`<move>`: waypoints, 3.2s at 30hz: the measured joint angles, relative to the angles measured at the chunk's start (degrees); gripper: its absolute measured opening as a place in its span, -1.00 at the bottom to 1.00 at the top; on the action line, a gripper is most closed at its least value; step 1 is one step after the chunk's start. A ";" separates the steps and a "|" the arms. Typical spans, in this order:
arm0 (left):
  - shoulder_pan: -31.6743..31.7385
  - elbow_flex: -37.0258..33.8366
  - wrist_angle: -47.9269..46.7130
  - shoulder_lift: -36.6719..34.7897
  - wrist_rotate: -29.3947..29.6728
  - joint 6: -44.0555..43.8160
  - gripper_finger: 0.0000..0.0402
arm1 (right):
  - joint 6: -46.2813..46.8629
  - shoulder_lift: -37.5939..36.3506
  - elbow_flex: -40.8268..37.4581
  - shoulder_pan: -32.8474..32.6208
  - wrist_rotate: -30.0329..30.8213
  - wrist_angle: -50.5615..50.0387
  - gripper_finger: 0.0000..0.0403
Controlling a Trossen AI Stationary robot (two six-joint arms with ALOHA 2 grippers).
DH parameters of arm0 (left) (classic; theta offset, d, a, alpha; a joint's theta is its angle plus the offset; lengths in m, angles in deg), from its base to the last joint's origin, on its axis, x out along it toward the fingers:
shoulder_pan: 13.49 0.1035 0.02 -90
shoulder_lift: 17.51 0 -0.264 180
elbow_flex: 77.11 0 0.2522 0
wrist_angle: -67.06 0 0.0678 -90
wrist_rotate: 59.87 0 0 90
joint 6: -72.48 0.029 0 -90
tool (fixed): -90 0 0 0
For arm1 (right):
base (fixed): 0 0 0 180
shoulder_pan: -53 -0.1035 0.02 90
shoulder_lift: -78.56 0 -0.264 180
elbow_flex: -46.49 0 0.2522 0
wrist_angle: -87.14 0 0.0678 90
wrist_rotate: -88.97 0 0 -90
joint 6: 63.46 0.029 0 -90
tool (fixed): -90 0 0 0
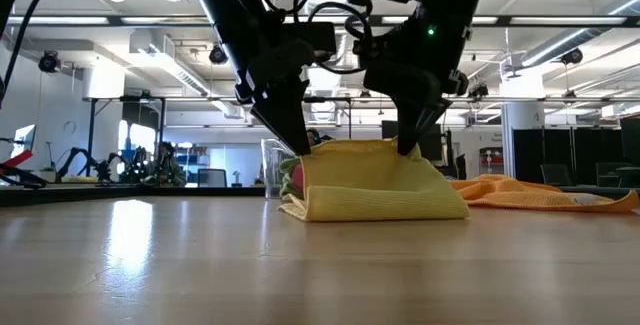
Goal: Fold microfiber towels
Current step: Fold the yellow microfiber towel, then put the yellow microfiber towel into the transparent bin
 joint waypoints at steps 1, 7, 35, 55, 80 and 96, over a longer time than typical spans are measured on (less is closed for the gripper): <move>-0.02 0.00 0.00 0.00 -0.02 0.00 -0.77 | -0.39 0.00 0.00 0.35 -0.37 0.04 -0.94; -0.04 0.62 -1.49 -0.14 0.15 -0.08 -0.77 | -3.05 0.01 -0.03 1.02 -0.72 2.31 -0.94; -0.32 3.45 -14.13 -4.61 0.07 0.21 -0.77 | -8.99 -3.29 -0.04 5.06 -3.76 11.87 -0.28; 2.35 2.91 1.32 5.44 1.29 -3.01 -0.77 | -0.88 -28.61 -12.48 -0.16 -3.54 0.29 -0.41; 2.64 -0.67 -7.64 7.28 -8.55 6.43 -0.77 | 4.84 -29.22 -18.50 -0.40 -4.01 6.30 -0.48; 2.45 2.82 -5.56 7.73 10.18 42.10 -0.77 | 4.93 -29.20 -17.59 -0.40 -4.01 7.85 -0.59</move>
